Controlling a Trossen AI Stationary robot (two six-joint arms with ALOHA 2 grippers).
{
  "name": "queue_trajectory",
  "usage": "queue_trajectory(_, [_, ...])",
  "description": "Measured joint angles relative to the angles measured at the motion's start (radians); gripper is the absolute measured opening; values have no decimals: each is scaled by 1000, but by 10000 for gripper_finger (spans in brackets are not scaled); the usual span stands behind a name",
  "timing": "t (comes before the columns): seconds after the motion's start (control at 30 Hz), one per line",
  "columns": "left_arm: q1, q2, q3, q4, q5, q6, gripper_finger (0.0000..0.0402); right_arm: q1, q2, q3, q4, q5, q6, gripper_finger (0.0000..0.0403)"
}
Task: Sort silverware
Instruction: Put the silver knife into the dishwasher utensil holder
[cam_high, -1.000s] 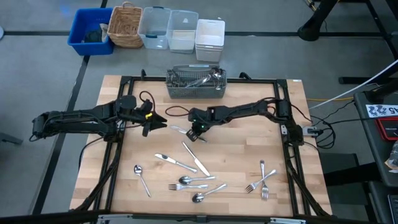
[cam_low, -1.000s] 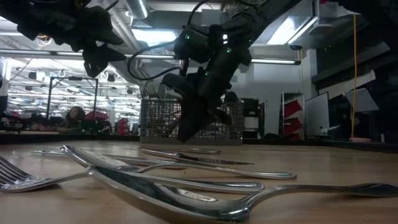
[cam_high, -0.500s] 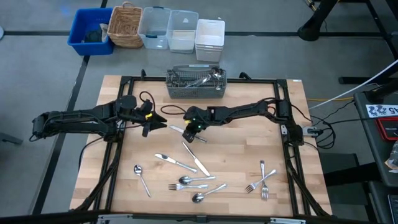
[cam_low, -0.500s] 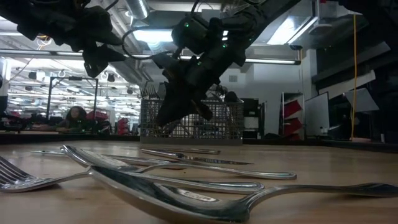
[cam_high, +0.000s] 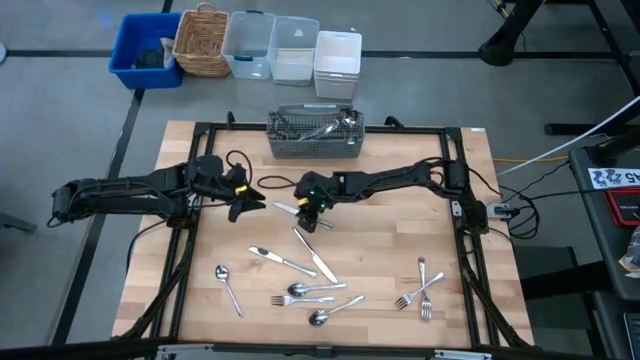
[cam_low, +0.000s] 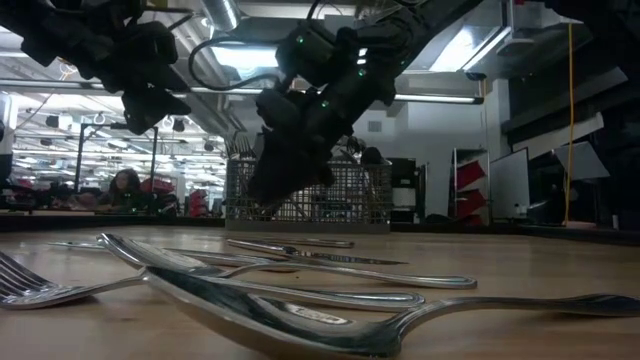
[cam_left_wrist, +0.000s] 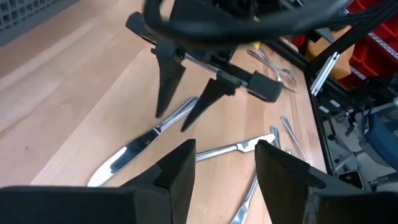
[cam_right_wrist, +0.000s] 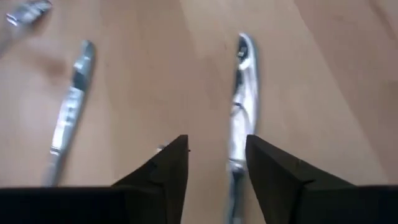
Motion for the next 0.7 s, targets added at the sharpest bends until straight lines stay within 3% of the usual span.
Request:
queue_trajectory(0.2, [0, 0, 0, -1, 0, 21, 153, 20, 0, 0, -55, 121, -115, 159])
queue_trajectory(0.7, [0, 0, 0, -4, 0, 54, 153, 44, 36, 0, -53, 163, -109, 159])
